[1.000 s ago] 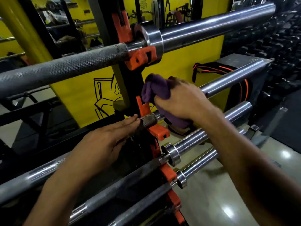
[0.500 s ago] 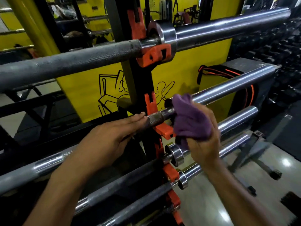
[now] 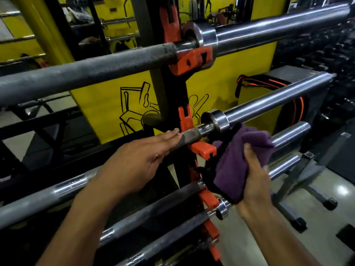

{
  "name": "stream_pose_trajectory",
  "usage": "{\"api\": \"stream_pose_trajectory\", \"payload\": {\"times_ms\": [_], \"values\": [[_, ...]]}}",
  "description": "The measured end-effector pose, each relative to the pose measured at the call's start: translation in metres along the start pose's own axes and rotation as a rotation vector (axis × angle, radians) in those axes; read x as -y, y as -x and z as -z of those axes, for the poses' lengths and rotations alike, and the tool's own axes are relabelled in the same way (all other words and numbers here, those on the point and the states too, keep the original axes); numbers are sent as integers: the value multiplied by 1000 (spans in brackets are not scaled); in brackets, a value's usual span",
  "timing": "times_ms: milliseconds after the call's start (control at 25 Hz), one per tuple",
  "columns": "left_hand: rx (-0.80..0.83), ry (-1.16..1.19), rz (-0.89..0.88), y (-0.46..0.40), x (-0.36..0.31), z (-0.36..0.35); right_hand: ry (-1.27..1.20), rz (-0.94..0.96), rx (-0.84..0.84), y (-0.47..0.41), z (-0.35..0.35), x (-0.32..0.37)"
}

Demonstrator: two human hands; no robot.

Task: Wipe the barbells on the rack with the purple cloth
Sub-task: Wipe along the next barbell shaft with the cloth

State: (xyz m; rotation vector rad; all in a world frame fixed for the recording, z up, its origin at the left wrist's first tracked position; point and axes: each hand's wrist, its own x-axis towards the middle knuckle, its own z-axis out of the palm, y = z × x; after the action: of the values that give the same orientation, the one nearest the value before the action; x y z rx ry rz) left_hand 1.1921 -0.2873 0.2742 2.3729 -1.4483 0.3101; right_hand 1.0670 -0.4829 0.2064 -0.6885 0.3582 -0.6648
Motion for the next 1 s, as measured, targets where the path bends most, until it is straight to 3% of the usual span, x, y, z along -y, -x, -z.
{"api": "stream_pose_trajectory", "payload": {"times_ms": [40, 120, 160, 240, 320, 440, 560, 640, 800, 1000], "values": [[-3, -9, 1, -1, 0, 0, 171, 241, 23, 4, -3, 12], [26, -19, 22, -2, -1, 1, 742, 697, 115, 1, -18, 40], [37, -30, 19, -1, -2, 1, 1038, 826, 198, -7, -30, 52], [63, -55, 14, -1, -4, 3, 1559, 805, 336, -22, -56, 65], [93, -68, 29, -2, -6, 5, 1866, 730, 385, -29, -72, 63], [89, -82, 26, -1, -8, 6, 1953, 642, 442, -27, -80, 67], [83, -72, 27, 1, -5, 5, 1907, 323, 549, -35, -76, 86], [81, -64, 25, 0, -5, 6, 1903, 230, 534, -34, -74, 91], [120, -76, 37, 0, -7, 7, 2107, 457, 300, -21, -86, 78], [143, -70, -5, 4, -7, 13, 1627, 585, 120, -17, -90, 63]]}}
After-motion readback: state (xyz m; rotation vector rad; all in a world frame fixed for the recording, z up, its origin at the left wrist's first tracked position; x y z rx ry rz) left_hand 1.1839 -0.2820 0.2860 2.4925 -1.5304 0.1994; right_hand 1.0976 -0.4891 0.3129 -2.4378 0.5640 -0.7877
